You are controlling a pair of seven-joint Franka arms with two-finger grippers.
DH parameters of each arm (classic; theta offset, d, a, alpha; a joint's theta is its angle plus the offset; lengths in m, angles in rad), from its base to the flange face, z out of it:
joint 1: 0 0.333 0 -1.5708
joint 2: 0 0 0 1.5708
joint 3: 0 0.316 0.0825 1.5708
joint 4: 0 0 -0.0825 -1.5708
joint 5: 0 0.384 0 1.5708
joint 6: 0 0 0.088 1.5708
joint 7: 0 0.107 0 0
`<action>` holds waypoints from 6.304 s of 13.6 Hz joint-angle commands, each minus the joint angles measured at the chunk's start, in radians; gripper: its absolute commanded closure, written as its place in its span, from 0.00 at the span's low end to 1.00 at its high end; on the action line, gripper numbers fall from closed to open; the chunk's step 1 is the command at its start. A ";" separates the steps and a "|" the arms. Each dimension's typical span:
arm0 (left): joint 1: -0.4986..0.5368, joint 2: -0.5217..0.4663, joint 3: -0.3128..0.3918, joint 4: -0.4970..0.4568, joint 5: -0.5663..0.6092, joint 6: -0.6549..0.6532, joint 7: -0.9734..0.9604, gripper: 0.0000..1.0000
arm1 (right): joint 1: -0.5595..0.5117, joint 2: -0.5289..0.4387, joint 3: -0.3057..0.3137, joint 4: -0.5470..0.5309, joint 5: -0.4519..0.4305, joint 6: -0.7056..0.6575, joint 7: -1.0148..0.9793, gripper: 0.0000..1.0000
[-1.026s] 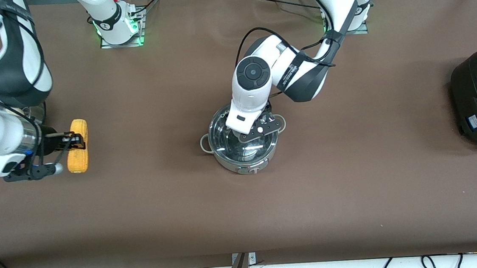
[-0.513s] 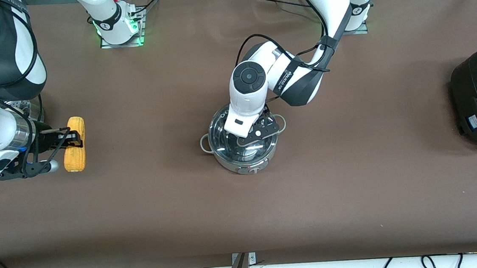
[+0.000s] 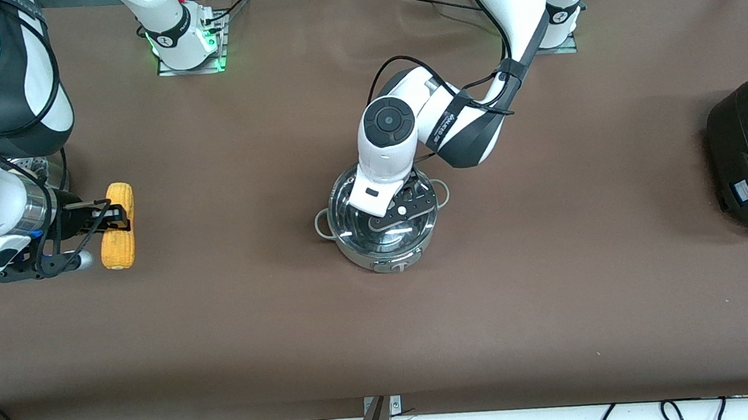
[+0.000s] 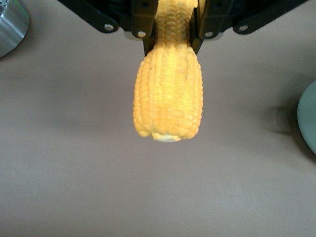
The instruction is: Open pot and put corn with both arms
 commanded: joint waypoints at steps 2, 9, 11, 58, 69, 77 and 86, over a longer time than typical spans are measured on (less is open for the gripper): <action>-0.010 0.019 0.020 0.038 0.028 -0.022 -0.005 1.00 | 0.055 0.000 0.001 0.021 0.008 -0.023 0.006 1.00; 0.020 -0.057 0.018 0.041 0.009 -0.086 -0.004 1.00 | 0.196 0.003 0.002 0.050 0.008 -0.010 0.163 1.00; 0.092 -0.111 0.012 0.030 -0.040 -0.115 0.026 1.00 | 0.225 0.009 0.002 0.063 0.010 0.001 0.204 1.00; 0.549 -0.800 0.244 -0.363 0.032 -0.486 1.088 0.00 | 0.614 0.138 -0.218 0.113 0.038 0.138 0.283 0.00; 0.600 -0.771 0.233 -0.338 -0.028 -0.502 1.076 0.00 | 0.426 0.017 -0.594 0.101 0.103 -0.146 -0.212 0.00; 0.609 -0.765 0.232 -0.336 -0.026 -0.509 1.074 0.00 | -0.074 -0.313 -0.016 -0.216 -0.055 0.096 -0.097 0.00; 0.603 -0.765 0.232 -0.336 -0.028 -0.508 1.073 0.00 | -0.077 -0.431 -0.016 -0.371 -0.058 0.000 -0.084 0.00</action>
